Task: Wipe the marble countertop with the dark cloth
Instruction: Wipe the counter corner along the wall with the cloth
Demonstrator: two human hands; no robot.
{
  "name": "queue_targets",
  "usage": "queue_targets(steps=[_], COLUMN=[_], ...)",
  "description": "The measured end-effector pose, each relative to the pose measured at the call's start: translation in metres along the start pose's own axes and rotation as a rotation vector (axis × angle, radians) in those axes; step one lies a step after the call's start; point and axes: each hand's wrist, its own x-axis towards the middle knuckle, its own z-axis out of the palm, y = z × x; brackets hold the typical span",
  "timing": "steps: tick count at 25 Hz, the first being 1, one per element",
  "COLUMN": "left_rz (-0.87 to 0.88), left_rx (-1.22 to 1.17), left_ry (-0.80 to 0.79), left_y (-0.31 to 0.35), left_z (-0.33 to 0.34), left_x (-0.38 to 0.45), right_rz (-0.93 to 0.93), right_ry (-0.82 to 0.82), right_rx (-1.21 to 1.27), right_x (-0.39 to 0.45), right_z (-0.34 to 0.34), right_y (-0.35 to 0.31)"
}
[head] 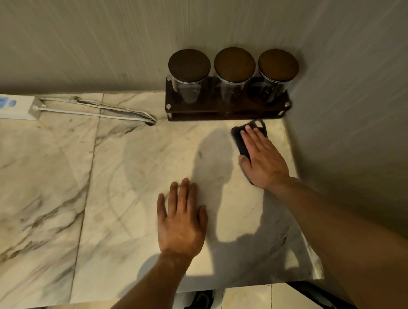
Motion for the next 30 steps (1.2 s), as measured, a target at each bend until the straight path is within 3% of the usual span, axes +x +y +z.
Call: queue_targets(steps=[4, 13, 30], left_rz=[-0.002, 0.018, 0.003], left_rx=[0.000, -0.019, 0.059], left_ry=[-0.001, 0.007, -0.021], left_y=[-0.001, -0.003, -0.002], left_z=[0.000, 0.000, 0.001], left_x=[0.001, 0.001, 0.000], right_rz=[0.212, 0.492, 0.658], right_ry=[0.047, 0.157, 0.241], right_rx=[0.077, 0.219, 0.237], right_x=[0.015, 0.014, -0.052], right_z=[-0.002, -0.004, 0.009], right_y=[-0.007, -0.020, -0.041])
